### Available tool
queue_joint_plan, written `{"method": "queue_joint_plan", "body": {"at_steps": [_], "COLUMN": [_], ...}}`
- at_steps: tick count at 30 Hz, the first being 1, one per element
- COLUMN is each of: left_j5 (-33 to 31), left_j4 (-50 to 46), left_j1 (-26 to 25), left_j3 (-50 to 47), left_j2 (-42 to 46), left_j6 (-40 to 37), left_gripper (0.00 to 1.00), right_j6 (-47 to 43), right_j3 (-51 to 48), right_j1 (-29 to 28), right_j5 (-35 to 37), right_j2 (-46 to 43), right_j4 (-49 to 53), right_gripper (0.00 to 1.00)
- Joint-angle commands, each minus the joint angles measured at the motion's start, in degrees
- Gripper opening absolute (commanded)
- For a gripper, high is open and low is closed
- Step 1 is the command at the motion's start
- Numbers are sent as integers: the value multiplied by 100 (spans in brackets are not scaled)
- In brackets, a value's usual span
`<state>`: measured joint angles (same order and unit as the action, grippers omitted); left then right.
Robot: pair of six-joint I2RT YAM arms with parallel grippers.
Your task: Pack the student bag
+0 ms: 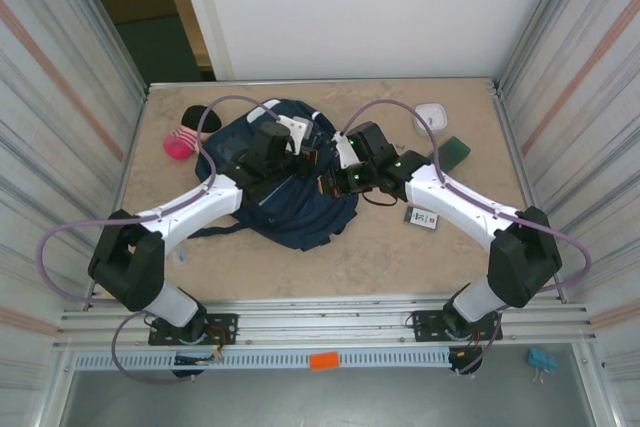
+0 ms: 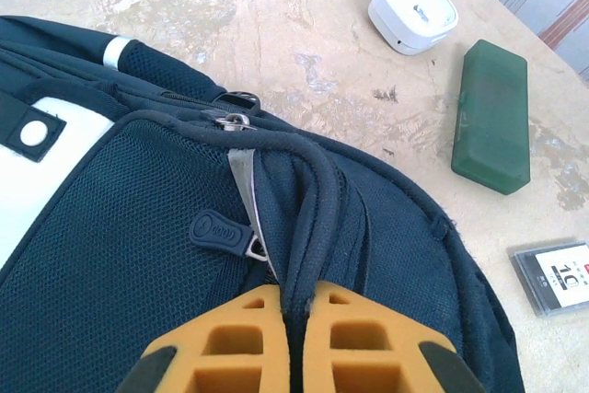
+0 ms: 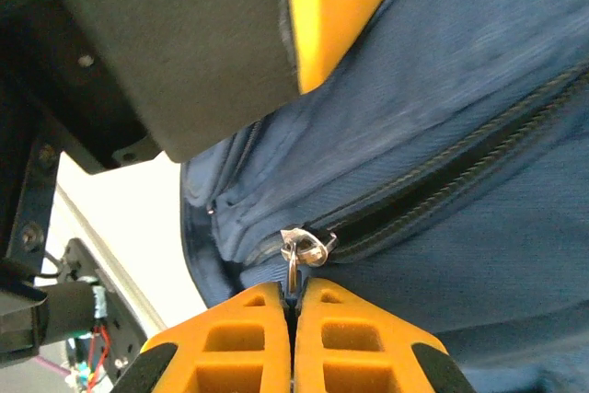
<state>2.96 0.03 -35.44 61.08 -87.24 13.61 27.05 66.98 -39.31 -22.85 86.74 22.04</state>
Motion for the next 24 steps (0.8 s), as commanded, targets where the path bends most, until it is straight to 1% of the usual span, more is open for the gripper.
{"method": "queue_joint_plan", "body": {"at_steps": [1,2,3,4,6,7,8,9,10,12,15,16,18,20,22,24], "left_j5": [-47,15,118,237,636,856,1096,1479,1876,2595,3237,3323,3564,3851,4068,4154], "left_j4": [771,824,899,956,1074,1212,1339,1463,1514,1365,665,525,392,523,623,623], "left_j1": [166,184,195,226,320,377,449,540,631,725,736,744,812,916,978,992], "left_j3": [203,136,34,-66,-289,-459,-605,-758,-859,-924,-813,-783,-751,-799,-847,-873], "left_j2": [64,127,204,289,470,558,637,732,824,954,1050,1047,1060,1066,1071,1093], "left_j6": [54,-10,-121,-282,-692,-956,-1117,-1368,-1642,-2299,-3332,-3499,-3675,-3630,-3640,-3707], "left_gripper": [0,0,0,0,0,0,0,0,0,0,0,0,0,0,0,0], "right_j6": [377,438,499,537,617,714,847,1067,1386,2142,3099,3250,3409,3510,3767,4161], "right_j3": [-144,-168,-176,-207,-265,-307,-364,-474,-589,-875,-1260,-1268,-1101,-939,-945,-1003], "right_j1": [-117,-67,6,69,224,343,457,613,811,1142,1303,1276,1154,1006,872,768], "right_j5": [-955,-994,-1035,-1089,-1181,-1238,-1291,-1352,-1453,-1654,-1597,-1512,-1375,-1259,-1162,-1076], "right_j2": [-120,-120,-152,-209,-369,-460,-531,-621,-676,-757,-861,-853,-721,-547,-381,-193], "right_j4": [-299,-351,-411,-482,-622,-720,-838,-986,-1183,-1747,-2690,-2744,-2497,-2332,-2589,-2976], "right_gripper": [0,3,11,22,41,46,48,51,56,62,68,69,70,72,74,75]}}
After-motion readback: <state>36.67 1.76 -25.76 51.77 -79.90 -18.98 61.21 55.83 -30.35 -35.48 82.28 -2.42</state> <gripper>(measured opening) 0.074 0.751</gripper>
